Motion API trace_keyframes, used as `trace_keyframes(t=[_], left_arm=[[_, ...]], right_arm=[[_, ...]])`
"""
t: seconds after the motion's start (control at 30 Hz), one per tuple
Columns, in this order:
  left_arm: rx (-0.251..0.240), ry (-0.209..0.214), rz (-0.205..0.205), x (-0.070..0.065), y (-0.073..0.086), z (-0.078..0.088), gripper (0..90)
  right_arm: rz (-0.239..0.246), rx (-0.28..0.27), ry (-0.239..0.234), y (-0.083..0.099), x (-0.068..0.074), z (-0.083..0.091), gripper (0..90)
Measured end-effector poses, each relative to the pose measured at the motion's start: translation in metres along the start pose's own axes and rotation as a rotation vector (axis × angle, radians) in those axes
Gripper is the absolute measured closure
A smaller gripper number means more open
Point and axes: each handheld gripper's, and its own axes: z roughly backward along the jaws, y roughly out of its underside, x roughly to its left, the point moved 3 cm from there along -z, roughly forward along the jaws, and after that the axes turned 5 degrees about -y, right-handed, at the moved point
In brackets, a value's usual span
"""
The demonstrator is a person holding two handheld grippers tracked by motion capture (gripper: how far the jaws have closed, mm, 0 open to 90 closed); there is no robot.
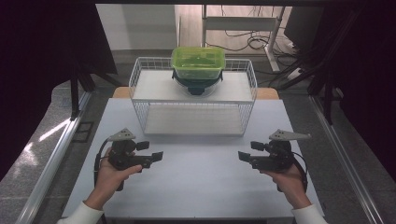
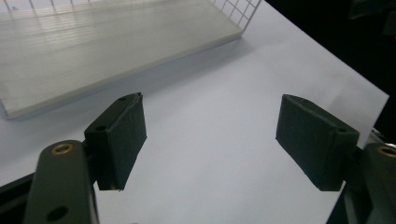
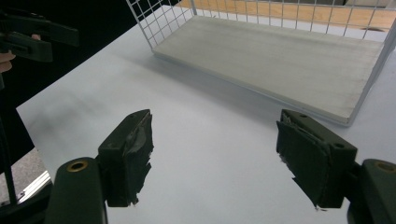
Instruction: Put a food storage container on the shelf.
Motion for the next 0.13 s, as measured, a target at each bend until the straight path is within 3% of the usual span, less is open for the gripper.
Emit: trace_keyframes(t=[0.13], left_arm=[[0.002,0.006,0.003,-0.0006,0.0010,-0.0009,23.8]], right_arm=[[0.022,-0.013,0.014,-0.0004,0.0022,0.0009,24.5]])
